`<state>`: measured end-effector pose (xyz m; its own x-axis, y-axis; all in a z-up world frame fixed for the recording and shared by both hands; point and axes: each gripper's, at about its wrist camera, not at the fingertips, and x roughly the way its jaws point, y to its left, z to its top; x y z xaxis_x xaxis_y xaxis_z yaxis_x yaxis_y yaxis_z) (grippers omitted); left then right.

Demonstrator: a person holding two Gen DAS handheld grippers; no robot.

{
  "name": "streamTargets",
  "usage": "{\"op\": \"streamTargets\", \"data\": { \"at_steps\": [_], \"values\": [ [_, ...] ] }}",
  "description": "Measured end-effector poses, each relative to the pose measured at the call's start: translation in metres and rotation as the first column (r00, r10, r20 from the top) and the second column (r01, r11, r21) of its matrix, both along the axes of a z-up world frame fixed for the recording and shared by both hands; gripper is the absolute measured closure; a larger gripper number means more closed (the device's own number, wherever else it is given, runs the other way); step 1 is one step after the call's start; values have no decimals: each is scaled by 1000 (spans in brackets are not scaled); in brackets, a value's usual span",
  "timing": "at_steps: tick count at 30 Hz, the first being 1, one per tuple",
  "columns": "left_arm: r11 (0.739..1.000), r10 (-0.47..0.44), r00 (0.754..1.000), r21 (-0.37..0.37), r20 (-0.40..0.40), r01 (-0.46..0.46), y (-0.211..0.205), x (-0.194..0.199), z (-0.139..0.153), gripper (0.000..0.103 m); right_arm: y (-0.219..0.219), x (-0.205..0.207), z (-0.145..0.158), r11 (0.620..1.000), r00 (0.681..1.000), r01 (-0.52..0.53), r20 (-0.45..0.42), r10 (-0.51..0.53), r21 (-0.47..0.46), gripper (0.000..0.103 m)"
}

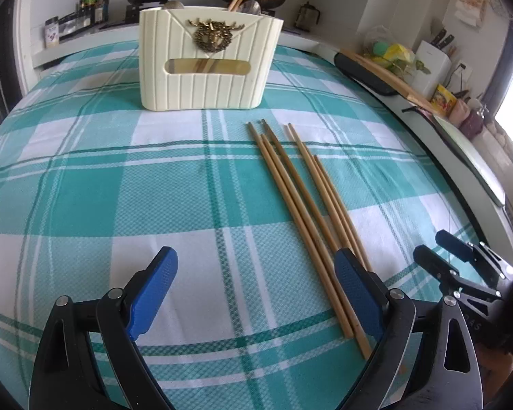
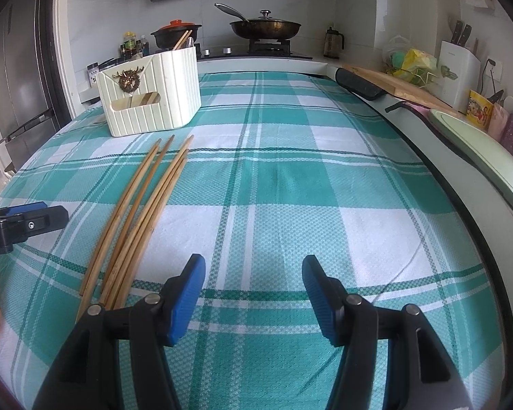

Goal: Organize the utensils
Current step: 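Move both tools back down over the wooden chopstick pile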

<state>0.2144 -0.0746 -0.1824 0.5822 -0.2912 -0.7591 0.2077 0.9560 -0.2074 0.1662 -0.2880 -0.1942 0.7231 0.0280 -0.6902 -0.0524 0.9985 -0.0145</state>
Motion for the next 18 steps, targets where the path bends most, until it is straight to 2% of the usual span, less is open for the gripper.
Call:
{"op": "streamTargets", "data": {
  "at_steps": [5,13,17,18],
  "values": [
    [989,31,1000,141,3,-31,-26,4,-13,9,-3,-1,1,1000,1000,4,15,-5,23,43],
    [985,78,997,153,-9,-76,-16,5,-14,6,-6,-2,1,999,1000,-4,18,3,47,43],
    [983,73,997,173,-22,-68,-21,9,-16,1,-5,-2,0,999,1000,-7,14,6,45,43],
    [977,71,997,205,-35,-63,-25,12,-18,1,-4,-1,0,999,1000,-11,11,10,44,43]
  ]
}}
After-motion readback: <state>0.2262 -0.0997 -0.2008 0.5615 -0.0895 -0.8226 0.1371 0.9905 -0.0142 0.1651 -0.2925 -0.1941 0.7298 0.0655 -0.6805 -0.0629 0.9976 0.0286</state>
